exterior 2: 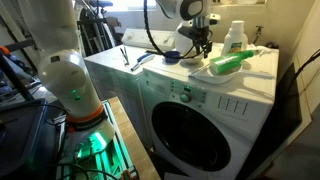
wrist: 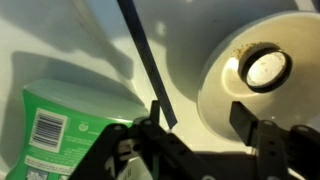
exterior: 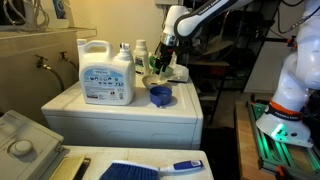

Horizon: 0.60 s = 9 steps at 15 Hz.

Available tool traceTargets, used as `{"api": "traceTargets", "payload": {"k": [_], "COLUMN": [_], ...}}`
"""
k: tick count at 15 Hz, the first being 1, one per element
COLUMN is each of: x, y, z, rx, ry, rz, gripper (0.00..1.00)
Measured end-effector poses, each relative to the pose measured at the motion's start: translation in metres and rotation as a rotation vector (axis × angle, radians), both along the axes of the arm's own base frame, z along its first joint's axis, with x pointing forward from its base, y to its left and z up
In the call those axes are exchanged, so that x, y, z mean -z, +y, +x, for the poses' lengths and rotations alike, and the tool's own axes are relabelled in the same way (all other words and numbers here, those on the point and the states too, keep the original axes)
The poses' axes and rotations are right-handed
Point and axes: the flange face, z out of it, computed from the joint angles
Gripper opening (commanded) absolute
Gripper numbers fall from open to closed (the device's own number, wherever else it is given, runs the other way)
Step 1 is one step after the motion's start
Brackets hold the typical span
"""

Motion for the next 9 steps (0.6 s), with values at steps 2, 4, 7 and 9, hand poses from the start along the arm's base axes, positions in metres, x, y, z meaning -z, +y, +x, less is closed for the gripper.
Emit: {"api": "traceTargets", "payload": {"k": [2,4,7,9], "x": [0.009,0.018,0.029,0.037], "y": [0.004,0.007,0.008,0.01], "z": [0.005,0.011,0.022,0.028], "rx": [-0.06,-0.127,-0.202,-0.23], "ry": [-0.006,-0.004,-0.006,-0.003], "rz": [0.013,0.021,0.042,0.057], "gripper": [1.0,1.0,0.98,0.74]}}
